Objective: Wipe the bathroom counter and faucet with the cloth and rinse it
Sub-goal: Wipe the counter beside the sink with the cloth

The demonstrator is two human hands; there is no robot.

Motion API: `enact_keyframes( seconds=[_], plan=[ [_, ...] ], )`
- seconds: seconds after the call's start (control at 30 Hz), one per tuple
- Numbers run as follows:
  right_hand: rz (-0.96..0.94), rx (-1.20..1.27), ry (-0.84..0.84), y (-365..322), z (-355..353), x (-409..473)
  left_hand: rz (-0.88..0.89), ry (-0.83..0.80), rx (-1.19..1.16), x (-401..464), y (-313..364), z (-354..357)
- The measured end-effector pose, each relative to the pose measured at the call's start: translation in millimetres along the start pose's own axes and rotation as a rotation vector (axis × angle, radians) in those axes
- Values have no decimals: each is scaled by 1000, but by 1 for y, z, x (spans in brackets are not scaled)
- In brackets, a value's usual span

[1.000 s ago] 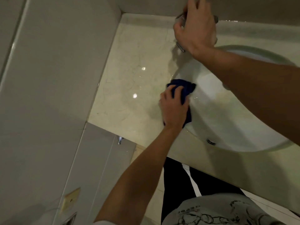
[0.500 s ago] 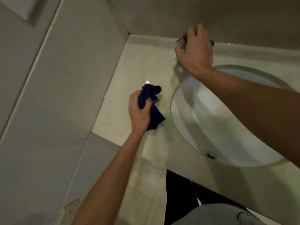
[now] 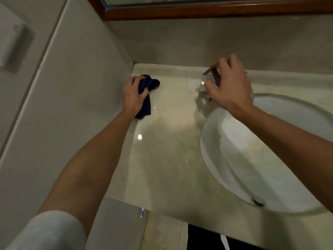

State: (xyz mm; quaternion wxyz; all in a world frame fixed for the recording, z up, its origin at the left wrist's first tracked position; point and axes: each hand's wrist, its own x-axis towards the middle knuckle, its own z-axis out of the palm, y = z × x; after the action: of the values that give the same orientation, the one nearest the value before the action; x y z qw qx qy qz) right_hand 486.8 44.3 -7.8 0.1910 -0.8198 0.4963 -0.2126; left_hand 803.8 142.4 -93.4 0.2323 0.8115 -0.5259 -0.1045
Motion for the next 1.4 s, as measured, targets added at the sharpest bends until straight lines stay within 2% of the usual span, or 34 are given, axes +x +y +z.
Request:
enact_keyframes(
  seconds=[0.13, 0.3, 0.53, 0.8, 1.07, 1.2, 1.33, 1.4],
  plan=[
    [25, -15, 20, -2, 3, 1, 38, 29, 35, 47, 23, 36],
    [48, -41, 33, -6, 4, 0, 116, 44, 118, 59, 56, 64],
    [39, -24, 27, -7, 4, 0, 411, -109, 100, 50, 74, 68],
    [33, -23, 25, -7, 0, -2, 598, -218, 46, 17, 72, 61],
    [7, -55, 28, -7, 0, -3, 605, -189, 47, -61, 86, 71],
    [3, -54, 36, -7, 1, -4, 496, -174, 6, -109, 130, 94],
    [-4, -49, 14, -6, 1, -3, 472, -280, -27, -134, 188, 117],
    [-7, -41, 12, -3, 0, -3, 454, -287, -120, -148, 207, 124]
  ],
)
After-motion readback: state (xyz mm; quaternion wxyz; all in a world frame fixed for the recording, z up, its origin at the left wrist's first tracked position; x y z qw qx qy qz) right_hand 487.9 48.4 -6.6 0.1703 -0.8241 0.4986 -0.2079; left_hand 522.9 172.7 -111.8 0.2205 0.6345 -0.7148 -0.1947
